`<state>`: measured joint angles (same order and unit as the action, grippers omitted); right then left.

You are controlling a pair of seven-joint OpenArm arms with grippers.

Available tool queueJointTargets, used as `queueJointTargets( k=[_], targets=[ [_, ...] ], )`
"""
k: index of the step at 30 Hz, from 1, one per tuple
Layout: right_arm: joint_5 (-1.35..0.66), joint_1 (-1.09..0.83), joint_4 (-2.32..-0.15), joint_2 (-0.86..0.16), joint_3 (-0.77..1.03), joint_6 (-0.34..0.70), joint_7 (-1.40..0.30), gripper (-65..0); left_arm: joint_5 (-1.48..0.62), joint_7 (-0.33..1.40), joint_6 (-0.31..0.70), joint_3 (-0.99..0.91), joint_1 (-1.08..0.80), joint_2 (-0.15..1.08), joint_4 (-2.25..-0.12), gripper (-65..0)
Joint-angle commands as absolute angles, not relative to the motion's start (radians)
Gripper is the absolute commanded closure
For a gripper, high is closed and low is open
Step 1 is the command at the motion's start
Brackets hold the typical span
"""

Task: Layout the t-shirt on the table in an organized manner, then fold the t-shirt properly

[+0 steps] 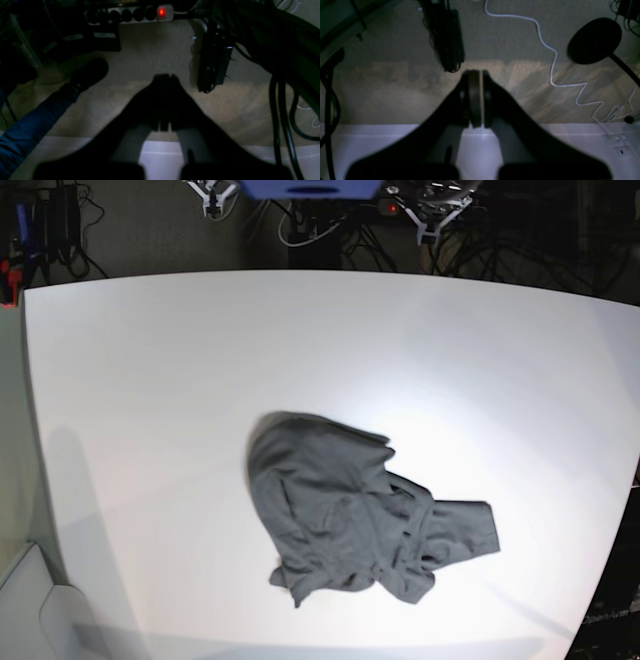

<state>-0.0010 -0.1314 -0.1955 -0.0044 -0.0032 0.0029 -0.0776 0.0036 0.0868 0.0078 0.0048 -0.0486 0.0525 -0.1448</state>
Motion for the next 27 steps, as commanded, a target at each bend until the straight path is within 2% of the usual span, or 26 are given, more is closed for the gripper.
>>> queueJointTargets(
  k=[1, 27],
  targets=[
    [-0.005, -0.137, -0.196, -0.005, -0.004, 0.001, -0.073, 0.0, 0.007, 0.091, 0.007, 0.007, -0.054, 0.056, -0.15, -0.3],
    [-0.005, -0.137, -0.196, -0.015, -0.005, 0.001, -0.073, -0.1, 0.004, 0.09, 0.008, 0.007, -0.056, 0.062, -0.153, -0.3]
  ],
)
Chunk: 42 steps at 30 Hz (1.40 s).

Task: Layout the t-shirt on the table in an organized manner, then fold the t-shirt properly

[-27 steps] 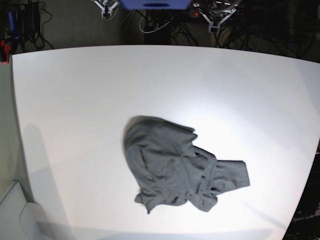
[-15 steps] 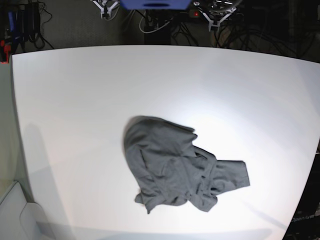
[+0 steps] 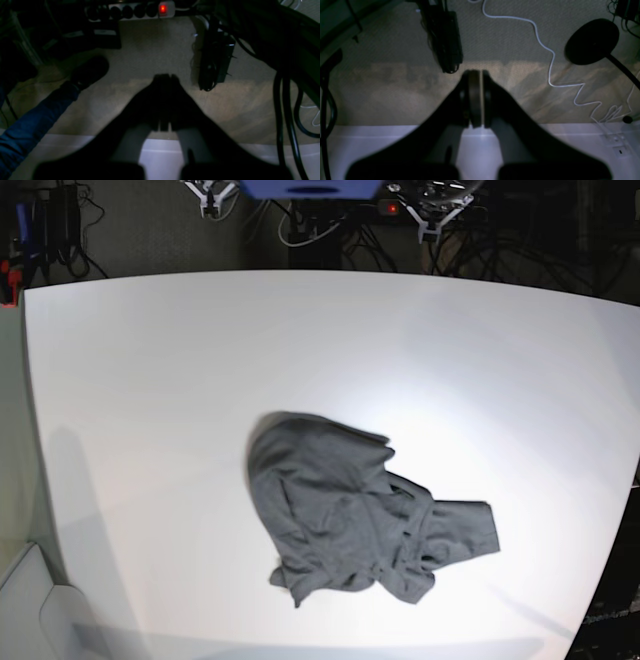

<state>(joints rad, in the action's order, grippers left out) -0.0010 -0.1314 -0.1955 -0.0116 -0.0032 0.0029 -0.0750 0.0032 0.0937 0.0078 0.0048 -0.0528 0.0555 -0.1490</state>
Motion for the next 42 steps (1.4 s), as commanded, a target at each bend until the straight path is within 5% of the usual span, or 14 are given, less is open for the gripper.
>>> queueJointTargets(
  k=[1, 33, 42],
  targets=[
    [-0.005, -0.137, -0.196, -0.015, -0.005, 0.001, -0.073, -0.1, 0.004, 0.088, 0.008, 0.007, -0.056, 0.062, -0.153, -0.3],
    [-0.005, -0.148, -0.196, -0.015, 0.001, 0.001, -0.073, -0.1, 0.005, 0.087, 0.01, 0.007, -0.073, 0.065, -0.156, -0.3],
    [-0.005, -0.196, -0.259, -0.013, -0.002, 0.001, -0.071, 0.0, 0.005, 0.093, 0.01, 0.007, -0.191, 0.067, -0.357, -0.3]
  ],
)
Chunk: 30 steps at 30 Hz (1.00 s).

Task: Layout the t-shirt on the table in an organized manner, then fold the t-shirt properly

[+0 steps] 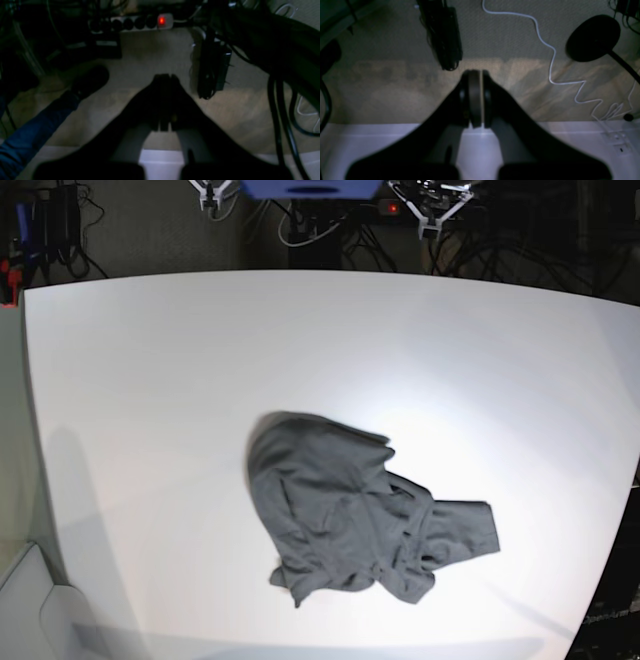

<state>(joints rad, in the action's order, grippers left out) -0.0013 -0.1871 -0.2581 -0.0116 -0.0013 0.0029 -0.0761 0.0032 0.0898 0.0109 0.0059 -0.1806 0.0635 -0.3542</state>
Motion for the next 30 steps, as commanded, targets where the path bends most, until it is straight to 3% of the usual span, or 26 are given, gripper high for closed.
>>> queueJointTargets(
  k=[1, 18, 30],
  targets=[
    [-0.005, -0.219, -0.286, -0.013, -0.004, 0.001, -0.071, 0.0, 0.005, 0.093, 0.01, 0.007, -0.205, 0.067, -0.372, -0.3],
    [-0.005, -0.581, -0.842, -0.038, 0.002, 0.002, -0.082, 0.0, -0.001, 0.093, 0.01, 0.001, -0.479, 0.147, -0.766, -0.3],
    [-0.005, -0.917, -1.425, -0.058, 0.05, 0.004, -0.084, 0.0, -0.001, 0.094, 0.01, -0.001, -0.806, 0.203, -1.287, -0.3]
  ],
)
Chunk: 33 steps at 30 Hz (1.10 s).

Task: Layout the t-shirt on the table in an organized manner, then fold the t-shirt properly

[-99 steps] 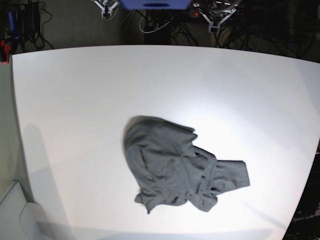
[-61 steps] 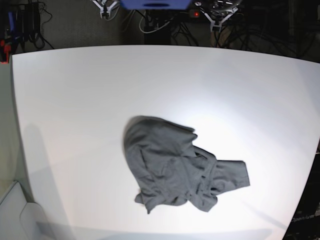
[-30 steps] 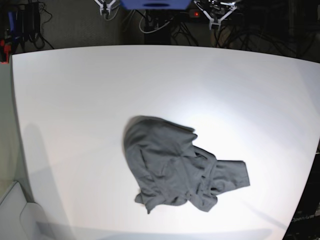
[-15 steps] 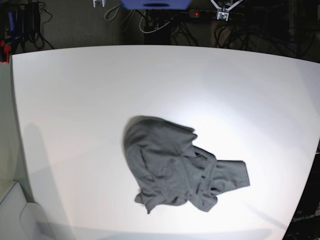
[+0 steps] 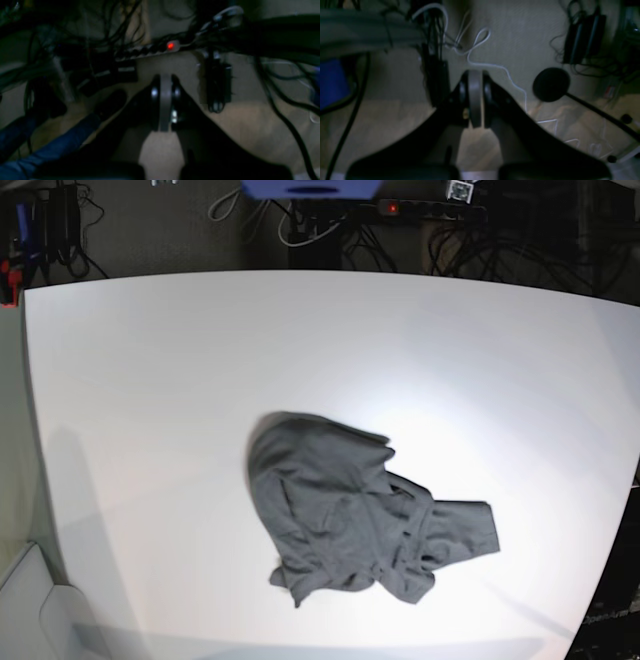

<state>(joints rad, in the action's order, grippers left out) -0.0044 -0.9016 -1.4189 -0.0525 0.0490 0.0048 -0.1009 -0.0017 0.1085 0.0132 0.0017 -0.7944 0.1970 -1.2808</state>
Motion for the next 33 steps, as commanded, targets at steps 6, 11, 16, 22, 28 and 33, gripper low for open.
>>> queueJointTargets(
  k=[6, 11, 16, 22, 28, 33],
  targets=[
    [-0.005, -1.018, -1.649, -0.058, 0.107, 0.005, -0.084, 0.0, -0.018, 0.159, 0.01, -0.085, -0.929, 0.194, -1.534, -0.3],
    [-0.005, -0.97, -1.724, -0.076, 0.154, 0.007, -0.084, 0.0, -0.197, 0.289, 0.012, -0.147, -0.923, 0.217, -1.692, -0.3],
    [-0.007, -0.918, -1.819, -0.128, 0.16, 0.071, -0.185, 0.0, -0.239, 0.412, 0.012, -0.145, -0.881, 0.252, -1.767, -0.3],
    [-0.094, -0.871, -2.008, -0.127, 0.188, 0.143, -0.383, 0.0, -0.246, 0.412, 0.012, -0.183, -0.895, 0.251, -1.876, -0.3],
    [-0.097, -0.762, -2.025, -0.133, 0.186, 0.189, -0.49, 0.0, -0.248, 0.415, 0.012, -0.197, -0.862, 0.251, -1.936, -0.3],
    [-0.094, -0.67, -2.028, -0.128, 0.182, 0.222, -0.533, 0.0, -0.248, 0.415, 0.012, -0.222, -0.814, 0.251, -1.931, -0.3]
  ],
)
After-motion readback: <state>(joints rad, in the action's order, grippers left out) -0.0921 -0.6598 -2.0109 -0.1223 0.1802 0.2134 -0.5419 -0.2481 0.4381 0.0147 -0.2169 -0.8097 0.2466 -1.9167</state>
